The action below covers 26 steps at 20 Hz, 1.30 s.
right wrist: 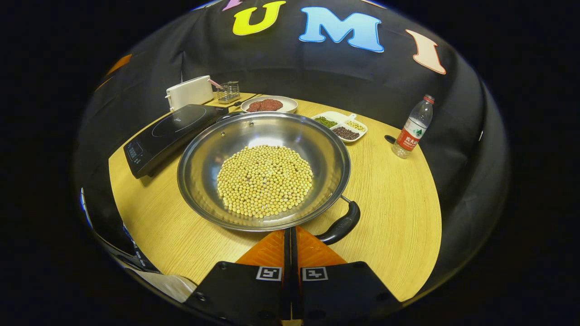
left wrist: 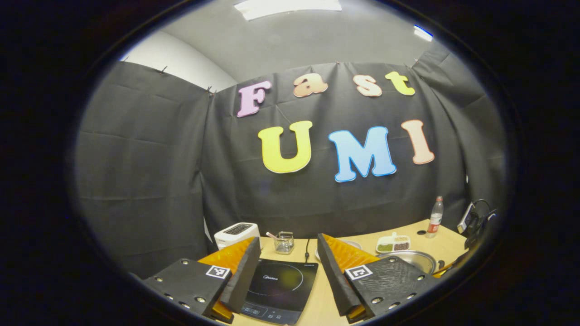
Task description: First push the handle of the pot to place it horizontally, then grasp the pot with both hands and set it on the induction cooktop.
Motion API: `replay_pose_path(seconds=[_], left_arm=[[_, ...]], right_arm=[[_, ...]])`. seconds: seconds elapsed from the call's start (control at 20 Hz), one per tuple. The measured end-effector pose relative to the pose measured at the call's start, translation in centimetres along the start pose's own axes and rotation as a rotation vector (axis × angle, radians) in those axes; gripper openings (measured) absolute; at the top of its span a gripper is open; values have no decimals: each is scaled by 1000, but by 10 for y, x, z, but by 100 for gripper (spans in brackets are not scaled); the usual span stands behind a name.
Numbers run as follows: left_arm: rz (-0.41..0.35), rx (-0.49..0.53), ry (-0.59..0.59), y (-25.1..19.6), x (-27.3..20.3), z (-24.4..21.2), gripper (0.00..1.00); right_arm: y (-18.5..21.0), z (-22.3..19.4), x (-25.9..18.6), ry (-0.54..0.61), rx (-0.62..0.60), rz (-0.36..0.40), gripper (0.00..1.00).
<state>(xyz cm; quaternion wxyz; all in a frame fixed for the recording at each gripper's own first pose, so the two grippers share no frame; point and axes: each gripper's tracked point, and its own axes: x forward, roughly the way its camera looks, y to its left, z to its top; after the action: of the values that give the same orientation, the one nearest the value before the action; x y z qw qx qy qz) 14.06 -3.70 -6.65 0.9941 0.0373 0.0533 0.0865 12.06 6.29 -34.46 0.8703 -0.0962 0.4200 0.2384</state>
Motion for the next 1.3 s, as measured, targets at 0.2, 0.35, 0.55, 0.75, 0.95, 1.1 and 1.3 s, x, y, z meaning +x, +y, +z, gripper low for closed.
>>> replay_pose_path(seconds=[0.2, 0.35, 0.55, 0.75, 0.95, 1.1, 1.3], left_arm=[[8, 12, 10, -10, 3, -2, 74], [15, 18, 12, -19, 5, -1, 74], [27, 15, 28, -32, 5, -7, 74], [33, 22, 39, -46, 2, -14, 74], [13, 25, 54, -62, 6, -24, 74], [-11, 21, 66, -68, 12, -32, 74], [-51, 7, 97, -68, 25, -48, 75]], right_arm=[[-12, 4, 5, -5, 21, 0, 2], [-24, 9, 8, -21, 26, -12, 2], [-37, 18, 12, -54, 61, -23, 2], [-46, 24, 19, -81, 93, -37, 2], [-53, 36, 23, -121, 117, -66, 2], [-58, 51, 24, -179, 153, -95, 2], [-76, 59, 22, -210, 198, -176, 2]])
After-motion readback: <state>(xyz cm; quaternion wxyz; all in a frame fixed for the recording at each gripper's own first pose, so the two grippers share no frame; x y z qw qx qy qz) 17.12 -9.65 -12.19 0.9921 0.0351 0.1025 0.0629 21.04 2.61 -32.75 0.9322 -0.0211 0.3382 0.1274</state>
